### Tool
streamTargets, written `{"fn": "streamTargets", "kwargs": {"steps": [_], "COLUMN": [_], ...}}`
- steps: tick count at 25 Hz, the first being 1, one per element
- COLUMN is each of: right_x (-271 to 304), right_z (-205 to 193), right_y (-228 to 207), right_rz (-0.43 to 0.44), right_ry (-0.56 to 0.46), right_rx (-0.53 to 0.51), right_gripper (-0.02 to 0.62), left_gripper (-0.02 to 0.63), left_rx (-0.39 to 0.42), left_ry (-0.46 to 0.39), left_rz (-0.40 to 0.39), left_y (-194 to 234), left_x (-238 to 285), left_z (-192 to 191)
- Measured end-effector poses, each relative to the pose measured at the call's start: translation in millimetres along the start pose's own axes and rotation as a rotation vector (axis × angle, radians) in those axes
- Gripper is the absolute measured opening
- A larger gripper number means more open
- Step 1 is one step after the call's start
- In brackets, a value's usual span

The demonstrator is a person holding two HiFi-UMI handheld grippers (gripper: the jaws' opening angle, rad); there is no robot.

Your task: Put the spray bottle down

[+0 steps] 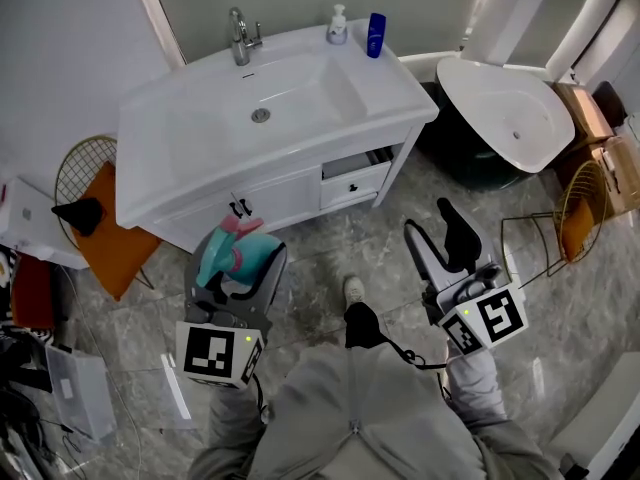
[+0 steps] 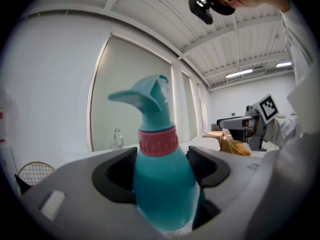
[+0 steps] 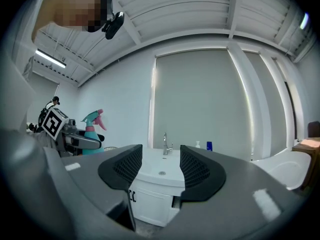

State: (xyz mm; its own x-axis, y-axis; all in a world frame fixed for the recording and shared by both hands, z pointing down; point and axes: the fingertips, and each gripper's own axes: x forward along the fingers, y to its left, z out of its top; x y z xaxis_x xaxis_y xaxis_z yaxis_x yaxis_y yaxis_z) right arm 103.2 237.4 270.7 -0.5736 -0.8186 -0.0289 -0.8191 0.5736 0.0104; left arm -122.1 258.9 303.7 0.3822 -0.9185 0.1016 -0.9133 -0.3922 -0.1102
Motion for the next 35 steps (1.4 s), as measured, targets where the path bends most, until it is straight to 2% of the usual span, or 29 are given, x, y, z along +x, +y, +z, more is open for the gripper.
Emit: {"fn": "streamTargets", "kwargs": {"steps": [22,35], "right_x": [132.7,183.2], "right_z": [-6.6,-13.3], "right_y": [-134.6,-169.5], "right_rz": [0.136,0.143], "right_ry": [0.019,0.026], "right_rx": [0.001,0.006], "right_gripper": [0.216,0.216], "left_gripper": [0.373,0.373], "left_rx": [-0.002,-0.004], "left_ry": [-0.004,-0.001], "left_rz": [0.095,0.096], "left_y": [20.4,46.8], "left_x": [177.1,242.0], "left_z": [29.4,30.8]}}
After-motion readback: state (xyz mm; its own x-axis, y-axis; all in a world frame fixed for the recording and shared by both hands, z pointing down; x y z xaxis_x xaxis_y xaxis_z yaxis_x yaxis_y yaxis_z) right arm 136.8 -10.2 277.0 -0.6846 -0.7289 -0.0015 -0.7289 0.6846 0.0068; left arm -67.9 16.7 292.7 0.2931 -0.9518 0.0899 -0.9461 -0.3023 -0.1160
